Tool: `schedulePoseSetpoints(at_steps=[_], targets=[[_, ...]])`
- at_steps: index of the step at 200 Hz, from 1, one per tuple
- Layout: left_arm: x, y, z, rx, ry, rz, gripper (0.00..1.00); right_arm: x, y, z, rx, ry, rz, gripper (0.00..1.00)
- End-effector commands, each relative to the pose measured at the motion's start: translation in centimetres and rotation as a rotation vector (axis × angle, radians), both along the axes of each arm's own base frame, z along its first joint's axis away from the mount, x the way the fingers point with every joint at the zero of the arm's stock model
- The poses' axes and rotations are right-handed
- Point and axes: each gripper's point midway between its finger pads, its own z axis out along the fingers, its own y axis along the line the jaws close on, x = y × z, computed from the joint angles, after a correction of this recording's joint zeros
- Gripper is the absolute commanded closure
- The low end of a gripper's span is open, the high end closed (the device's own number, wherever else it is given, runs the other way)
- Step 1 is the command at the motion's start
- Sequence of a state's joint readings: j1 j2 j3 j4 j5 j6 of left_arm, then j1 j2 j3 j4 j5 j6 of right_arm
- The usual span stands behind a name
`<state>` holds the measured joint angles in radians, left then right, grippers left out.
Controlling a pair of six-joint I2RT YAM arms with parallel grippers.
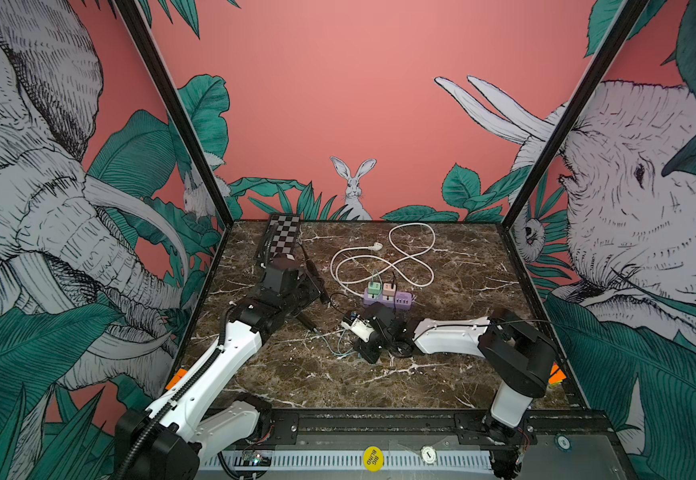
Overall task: Charge the electric toothbrush
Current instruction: Pick up the charging cable from the center of the board.
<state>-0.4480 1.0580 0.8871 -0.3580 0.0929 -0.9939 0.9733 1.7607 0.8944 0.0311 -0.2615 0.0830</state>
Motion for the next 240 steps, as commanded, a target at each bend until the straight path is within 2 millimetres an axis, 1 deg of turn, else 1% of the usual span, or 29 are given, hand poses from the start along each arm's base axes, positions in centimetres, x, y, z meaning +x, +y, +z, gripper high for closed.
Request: schedulePoseSetpoints(at_steps=[1,8,20,37,48,50,51,52,67,96,123,136,165,185,219,240], targets=[[-0.2,0.3,0.6,-0.008,-0.014,0.006,1.0,-0.1,-0.5,1.1,-0.004,-0.021,-0.011,0.94],[-0.2,0.2,0.6,-0.012,-0.012,0.004,1.0,0.1,-0.4,2.0,0.014,-0.034,-0.017,0.95],[-0.2,0.0,0.5,-0.018,-0.007,-0.002,1.0,0.2,-0.1,3.5,0.049,-0.046,-0.015,1.0],[-0.2,-0.3,0.3,-0.038,0.012,-0.007,1.0,0.4,0.2,5.6,0.098,-0.055,-0.018,1.0],[-0.2,-0.6,0.2,-0.058,0.019,-0.009,1.0,0.5,0.3,6.0,0.124,-0.035,-0.029,1.0],[-0.2,-0.7,0.1,-0.061,0.022,-0.01,1.0,0.5,0.4,7.1,0.149,-0.045,-0.029,1.0],[-0.2,-0.7,0.1,-0.062,0.023,-0.01,1.0,0.5,0.4,7.0,0.149,-0.042,-0.031,1.0],[-0.2,-0.7,0.1,-0.064,0.024,-0.009,1.0,0.5,0.4,7.5,0.161,-0.045,-0.032,1.0],[-0.2,-1.1,-0.1,-0.098,0.036,-0.009,1.0,0.6,0.6,9.0,0.237,-0.02,-0.05,1.0],[-0.4,-2.3,-0.4,-0.177,0.067,-0.029,1.0,0.7,1.7,12.3,0.391,0.032,-0.062,1.0],[-0.9,-3.9,-0.4,-0.204,0.072,-0.054,1.0,1.1,2.8,15.7,0.501,0.04,-0.07,1.0],[-1.0,-4.3,-0.3,-0.221,0.066,-0.057,1.0,1.3,3.0,16.9,0.545,0.037,-0.081,1.0],[-1.2,-4.5,-0.2,-0.244,0.049,-0.045,1.0,2.0,2.7,18.1,0.636,0.088,-0.118,1.0],[-1.4,-4.5,-0.3,-0.258,0.038,-0.034,1.0,2.1,2.2,18.7,0.682,0.116,-0.133,1.0],[-1.3,-4.2,-0.5,-0.281,0.026,-0.008,1.0,1.9,1.5,18.9,0.726,0.144,-0.163,1.0],[-1.2,-4.2,-0.7,-0.284,0.027,-0.004,1.0,1.5,1.3,19.4,0.75,0.157,-0.154,1.0]])
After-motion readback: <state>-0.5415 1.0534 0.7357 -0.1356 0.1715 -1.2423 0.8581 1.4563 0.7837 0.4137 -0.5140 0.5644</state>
